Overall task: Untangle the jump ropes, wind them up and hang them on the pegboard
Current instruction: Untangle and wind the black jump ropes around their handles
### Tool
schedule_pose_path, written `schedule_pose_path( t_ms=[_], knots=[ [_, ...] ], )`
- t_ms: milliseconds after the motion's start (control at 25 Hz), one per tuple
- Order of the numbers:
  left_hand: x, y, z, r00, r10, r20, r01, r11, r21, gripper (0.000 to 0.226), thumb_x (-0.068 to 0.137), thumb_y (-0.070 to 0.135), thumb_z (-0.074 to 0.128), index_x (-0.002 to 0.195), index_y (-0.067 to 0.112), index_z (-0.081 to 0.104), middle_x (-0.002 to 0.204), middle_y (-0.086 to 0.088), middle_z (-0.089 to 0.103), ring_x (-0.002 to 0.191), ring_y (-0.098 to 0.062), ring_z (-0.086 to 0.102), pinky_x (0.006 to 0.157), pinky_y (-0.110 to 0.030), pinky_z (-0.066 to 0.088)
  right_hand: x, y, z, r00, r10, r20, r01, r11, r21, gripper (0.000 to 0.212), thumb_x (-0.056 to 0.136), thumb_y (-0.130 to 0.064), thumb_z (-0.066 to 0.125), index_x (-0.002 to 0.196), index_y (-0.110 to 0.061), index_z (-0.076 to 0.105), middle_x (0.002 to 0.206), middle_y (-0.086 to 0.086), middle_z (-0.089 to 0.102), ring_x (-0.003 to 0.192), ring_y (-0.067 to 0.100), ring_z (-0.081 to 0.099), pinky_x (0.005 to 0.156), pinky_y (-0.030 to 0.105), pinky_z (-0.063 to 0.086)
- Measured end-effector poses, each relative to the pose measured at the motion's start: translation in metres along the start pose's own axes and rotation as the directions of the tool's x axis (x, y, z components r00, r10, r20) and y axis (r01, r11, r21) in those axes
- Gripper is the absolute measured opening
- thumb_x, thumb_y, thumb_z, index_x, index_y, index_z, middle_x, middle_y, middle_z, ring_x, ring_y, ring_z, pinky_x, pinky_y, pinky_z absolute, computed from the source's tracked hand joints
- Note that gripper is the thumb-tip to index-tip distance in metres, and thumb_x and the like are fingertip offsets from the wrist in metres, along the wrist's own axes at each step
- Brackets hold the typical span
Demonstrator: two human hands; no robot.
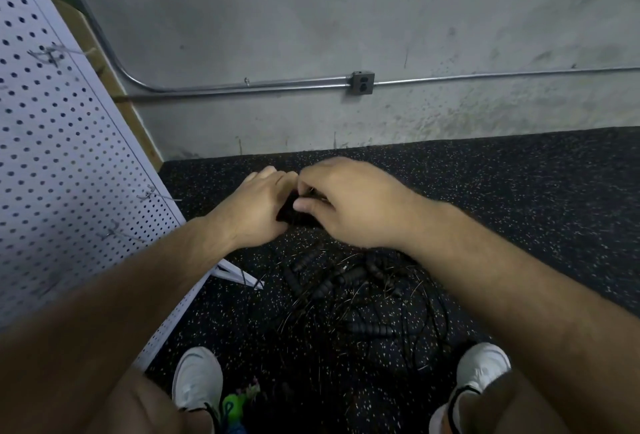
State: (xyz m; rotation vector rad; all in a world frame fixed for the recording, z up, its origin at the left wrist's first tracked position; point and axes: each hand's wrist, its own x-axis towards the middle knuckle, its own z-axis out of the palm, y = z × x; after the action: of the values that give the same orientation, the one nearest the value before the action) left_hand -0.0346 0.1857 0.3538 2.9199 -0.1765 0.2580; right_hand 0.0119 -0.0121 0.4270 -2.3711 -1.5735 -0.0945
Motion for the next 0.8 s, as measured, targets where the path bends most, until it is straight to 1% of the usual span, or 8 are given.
schedule_pose_path(
  t_ms=[120, 280, 400, 480, 560, 680, 760, 800],
  knots=[
    [-0.005, 0.019, -0.006, 0.997, 0.039, 0.063, -0.038, 0.999, -0.015, 0.039, 0.081, 0.021, 0.073, 0.102, 0.025, 0.040, 0.092, 0.014, 0.039, 0.091, -0.009, 0.039, 0.090, -0.033, 0.043, 0.004, 0.034, -0.009, 0.999, -0.025, -0.038, 0.026, 1.000, 0.014, 0.020, 0.102, -0.035, 0.053, 0.098, -0.018, 0.064, 0.092, -0.008, 0.060, 0.091, 0.014, 0.053, 0.079, 0.032, 0.045],
    [-0.020, 0.055, -0.020, 0.989, 0.048, 0.141, -0.023, 0.984, -0.174, 0.057, 0.081, 0.033, 0.076, 0.122, 0.027, 0.037, 0.123, 0.011, 0.040, 0.115, -0.003, 0.041, 0.101, -0.021, 0.040, 0.007, 0.081, -0.007, 0.997, 0.081, -0.005, -0.077, 0.965, 0.250, 0.015, 0.099, -0.031, 0.061, 0.100, -0.020, 0.071, 0.096, -0.010, 0.068, 0.092, 0.008, 0.062, 0.086, 0.030, 0.047],
    [-0.026, 0.073, -0.032, 1.000, -0.018, -0.007, 0.014, 0.941, -0.338, 0.066, 0.076, 0.034, 0.078, 0.116, 0.040, 0.027, 0.123, 0.007, 0.047, 0.112, -0.002, 0.050, 0.093, -0.023, 0.047, 0.002, 0.087, 0.000, 0.971, 0.186, 0.152, -0.239, 0.669, 0.704, 0.011, 0.097, -0.027, 0.065, 0.095, -0.020, 0.074, 0.094, -0.003, 0.071, 0.087, 0.007, 0.065, 0.085, 0.028, 0.048],
    [-0.021, 0.070, -0.036, 0.987, -0.114, -0.115, 0.060, 0.917, -0.393, 0.067, 0.075, 0.036, 0.079, 0.112, 0.042, 0.023, 0.117, 0.004, 0.050, 0.109, -0.005, 0.054, 0.087, -0.022, 0.049, -0.003, 0.070, 0.012, 0.954, 0.200, 0.225, -0.300, 0.557, 0.774, 0.019, 0.097, -0.022, 0.061, 0.082, -0.014, 0.070, 0.081, 0.006, 0.066, 0.073, 0.004, 0.065, 0.072, 0.022, 0.052],
    [-0.013, 0.059, -0.036, 0.963, -0.190, -0.190, 0.108, 0.922, -0.372, 0.064, 0.079, 0.037, 0.080, 0.114, 0.033, 0.026, 0.114, 0.004, 0.051, 0.100, -0.007, 0.056, 0.079, -0.017, 0.047, -0.003, 0.043, 0.031, 0.904, 0.314, 0.291, -0.425, 0.575, 0.699, 0.035, 0.105, -0.013, 0.044, 0.073, -0.009, 0.058, 0.064, 0.005, 0.057, 0.055, 0.009, 0.060, 0.061, 0.027, 0.052],
    [-0.003, 0.034, -0.025, 0.944, -0.183, -0.275, 0.116, 0.963, -0.241, 0.057, 0.085, 0.039, 0.075, 0.118, 0.015, 0.034, 0.118, -0.004, 0.047, 0.099, -0.018, 0.056, 0.079, -0.026, 0.049, 0.009, 0.017, 0.057, 0.899, 0.343, 0.273, -0.430, 0.568, 0.701, 0.029, 0.107, -0.014, 0.035, 0.082, -0.012, 0.050, 0.069, 0.005, 0.055, 0.052, 0.015, 0.055, 0.047, 0.030, 0.046],
    [0.001, 0.024, -0.017, 0.939, -0.184, -0.290, 0.116, 0.964, -0.239, 0.057, 0.092, 0.037, 0.068, 0.124, 0.005, 0.035, 0.126, -0.010, 0.041, 0.102, -0.020, 0.054, 0.085, -0.032, 0.051, 0.017, 0.013, 0.062, 0.927, 0.329, 0.178, -0.365, 0.694, 0.620, 0.018, 0.105, -0.016, 0.040, 0.090, -0.014, 0.051, 0.075, 0.002, 0.058, 0.056, 0.011, 0.056, 0.051, 0.028, 0.043],
    [0.002, 0.023, -0.015, 0.935, -0.224, -0.274, 0.137, 0.943, -0.302, 0.057, 0.095, 0.035, 0.066, 0.128, 0.003, 0.033, 0.129, -0.011, 0.041, 0.105, -0.018, 0.053, 0.087, -0.025, 0.050, 0.017, 0.013, 0.064, 0.945, 0.307, 0.117, -0.319, 0.776, 0.543, 0.013, 0.103, -0.016, 0.044, 0.096, -0.011, 0.054, 0.080, 0.003, 0.059, 0.061, 0.012, 0.054, 0.057, 0.029, 0.041]
  ],
)
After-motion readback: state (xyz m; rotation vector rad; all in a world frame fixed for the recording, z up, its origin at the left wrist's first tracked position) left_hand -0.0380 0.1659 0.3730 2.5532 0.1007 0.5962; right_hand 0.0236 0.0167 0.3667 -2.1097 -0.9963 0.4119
